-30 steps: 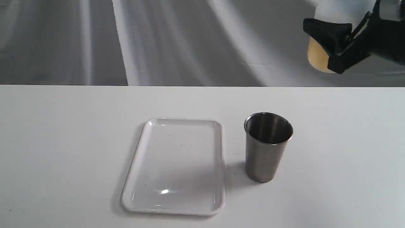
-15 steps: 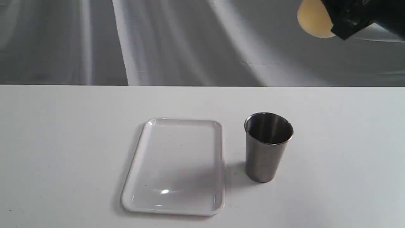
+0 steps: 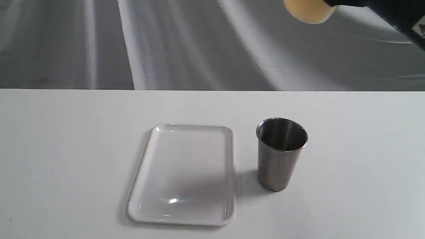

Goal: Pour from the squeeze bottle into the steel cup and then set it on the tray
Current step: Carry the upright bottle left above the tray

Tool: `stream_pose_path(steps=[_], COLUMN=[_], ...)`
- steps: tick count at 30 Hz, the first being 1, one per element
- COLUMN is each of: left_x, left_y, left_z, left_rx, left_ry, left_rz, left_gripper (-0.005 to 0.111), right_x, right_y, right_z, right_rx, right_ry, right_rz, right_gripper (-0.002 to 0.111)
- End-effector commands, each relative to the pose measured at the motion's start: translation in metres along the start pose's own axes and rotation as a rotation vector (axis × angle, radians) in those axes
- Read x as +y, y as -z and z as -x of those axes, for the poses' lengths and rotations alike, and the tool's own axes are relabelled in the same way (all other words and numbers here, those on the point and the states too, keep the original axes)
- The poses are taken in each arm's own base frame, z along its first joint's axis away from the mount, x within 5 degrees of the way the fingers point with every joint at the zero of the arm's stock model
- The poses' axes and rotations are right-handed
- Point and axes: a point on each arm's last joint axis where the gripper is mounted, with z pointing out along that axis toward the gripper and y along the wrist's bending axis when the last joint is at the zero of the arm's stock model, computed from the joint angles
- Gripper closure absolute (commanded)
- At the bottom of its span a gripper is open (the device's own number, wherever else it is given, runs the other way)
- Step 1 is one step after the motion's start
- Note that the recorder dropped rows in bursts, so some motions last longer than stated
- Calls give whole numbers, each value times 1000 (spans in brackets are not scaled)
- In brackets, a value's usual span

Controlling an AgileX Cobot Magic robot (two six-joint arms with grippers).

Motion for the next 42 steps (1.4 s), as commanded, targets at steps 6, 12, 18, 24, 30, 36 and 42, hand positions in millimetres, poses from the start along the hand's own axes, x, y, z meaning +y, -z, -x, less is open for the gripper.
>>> stream_pose_path(steps=[6,12,18,24,30,36,42], left_x=[0,0,0,0,0,0,0], left_y=[0,0,0,0,0,0,0], left_z=[-1,-1,-1,-1,-1,-1,-1], left_rx=[-6,-6,-6,-6,-6,-6,-6], left_ry=[5,5,3,3,3,3,1], left_rz=[-8,-8,-8,-8,-8,-8,-8], left_gripper=[107,107,107,107,107,107,107], right_x=[19,33,47,55,59,74,72], right_y=[-7,-13,-17,-18,-20,-25,-28], right_z=[-1,-5,-9,-16,-17,-31,-49], right_rx=[25,52,75,142,132,175,208], right_ry=[-211,-330,-386,-426,-473,-374,-360], right_rz=[-18,-42,-41,-75,-97,-83,-91], right_gripper=[108,108,108,108,108,108,108])
